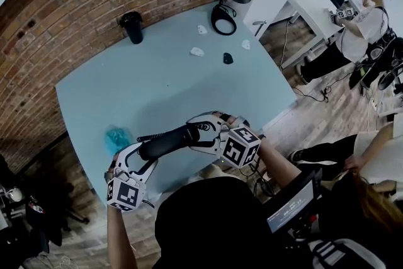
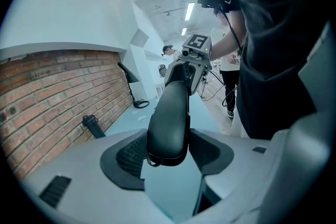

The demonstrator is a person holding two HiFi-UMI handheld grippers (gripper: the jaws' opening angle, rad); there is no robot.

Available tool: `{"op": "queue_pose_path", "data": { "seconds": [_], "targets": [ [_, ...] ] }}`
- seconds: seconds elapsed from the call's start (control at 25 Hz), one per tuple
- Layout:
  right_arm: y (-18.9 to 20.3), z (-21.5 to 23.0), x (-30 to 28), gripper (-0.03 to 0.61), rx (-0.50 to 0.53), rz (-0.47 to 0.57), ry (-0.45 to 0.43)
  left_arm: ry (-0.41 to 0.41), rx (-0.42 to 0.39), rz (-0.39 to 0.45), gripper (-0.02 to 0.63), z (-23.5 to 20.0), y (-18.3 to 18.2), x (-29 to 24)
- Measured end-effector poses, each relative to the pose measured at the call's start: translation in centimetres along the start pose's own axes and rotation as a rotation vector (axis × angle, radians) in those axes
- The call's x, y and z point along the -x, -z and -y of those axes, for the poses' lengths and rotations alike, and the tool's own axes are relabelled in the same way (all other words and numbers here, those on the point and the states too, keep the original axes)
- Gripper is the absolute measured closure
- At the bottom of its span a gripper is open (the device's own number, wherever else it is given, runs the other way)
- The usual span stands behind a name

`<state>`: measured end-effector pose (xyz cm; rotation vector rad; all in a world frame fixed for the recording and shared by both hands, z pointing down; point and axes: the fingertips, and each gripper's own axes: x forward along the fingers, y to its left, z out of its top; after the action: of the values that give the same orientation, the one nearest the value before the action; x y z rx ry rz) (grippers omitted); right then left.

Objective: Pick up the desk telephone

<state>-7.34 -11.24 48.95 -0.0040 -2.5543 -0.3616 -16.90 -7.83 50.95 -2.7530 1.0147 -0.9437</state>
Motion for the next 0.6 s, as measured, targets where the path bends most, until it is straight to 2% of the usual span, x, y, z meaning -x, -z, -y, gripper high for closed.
{"op": "queue_pose_path", "data": {
  "seconds": [0.36,0.6],
  "targets": [
    [-2.5,0.3,0.7,0.302,0.02,0.055,0.014,-0.002,0.02,0.059,0.35,-0.7,-1.0,1.7],
    [-4.3,-0.2,1.3,0.302,0.037,0.099,0.018,0.005,0.065,0.076,0.35,-0.4,-1.3,2.9]
  ]
}}
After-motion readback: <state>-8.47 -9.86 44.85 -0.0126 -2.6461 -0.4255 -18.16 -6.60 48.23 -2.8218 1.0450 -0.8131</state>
